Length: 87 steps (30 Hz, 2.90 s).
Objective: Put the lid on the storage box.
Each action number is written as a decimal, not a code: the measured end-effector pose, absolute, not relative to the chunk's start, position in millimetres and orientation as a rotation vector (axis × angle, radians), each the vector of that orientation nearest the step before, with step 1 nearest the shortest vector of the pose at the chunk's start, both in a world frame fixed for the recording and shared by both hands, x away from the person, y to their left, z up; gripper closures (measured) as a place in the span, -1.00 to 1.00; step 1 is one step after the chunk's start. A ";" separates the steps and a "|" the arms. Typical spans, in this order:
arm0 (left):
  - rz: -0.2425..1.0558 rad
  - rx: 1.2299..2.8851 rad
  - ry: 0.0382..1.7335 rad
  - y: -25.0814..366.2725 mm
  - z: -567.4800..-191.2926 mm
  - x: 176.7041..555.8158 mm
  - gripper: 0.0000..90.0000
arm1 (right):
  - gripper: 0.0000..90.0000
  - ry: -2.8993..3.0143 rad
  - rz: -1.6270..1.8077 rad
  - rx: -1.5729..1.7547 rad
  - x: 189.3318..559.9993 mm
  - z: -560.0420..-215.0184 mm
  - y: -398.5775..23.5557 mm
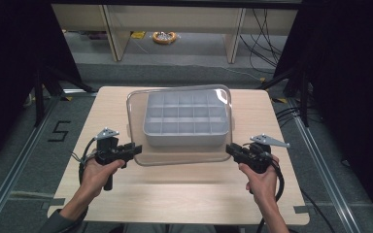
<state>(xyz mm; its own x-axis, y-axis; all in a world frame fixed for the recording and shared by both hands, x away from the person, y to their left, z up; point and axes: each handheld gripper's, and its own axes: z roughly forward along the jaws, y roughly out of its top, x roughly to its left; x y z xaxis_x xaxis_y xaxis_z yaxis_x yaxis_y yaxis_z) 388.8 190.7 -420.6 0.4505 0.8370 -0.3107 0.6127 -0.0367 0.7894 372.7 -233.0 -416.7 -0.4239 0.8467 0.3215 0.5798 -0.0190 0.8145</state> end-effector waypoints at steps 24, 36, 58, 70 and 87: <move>0.288 1.691 1.339 179.9 -395.2 468.2 0.33 | 0.58 1.948 1.385 1.536 445.8 -399.1 -234.7; 0.296 1.725 1.384 172.1 -400.4 493.8 0.30 | 0.57 1.934 1.360 1.593 466.7 -410.4 -235.0; 0.286 1.748 1.417 166.7 -413.1 507.9 0.26 | 0.52 1.927 1.343 1.686 481.9 -427.9 -234.5; 0.276 1.737 1.438 162.6 -419.2 511.6 0.21 | 0.41 1.914 1.326 1.687 487.7 -434.9 -234.3; 0.314 1.732 1.483 156.9 -427.5 516.1 0.13 | 0.21 1.896 1.241 1.698 495.6 -440.6 -223.9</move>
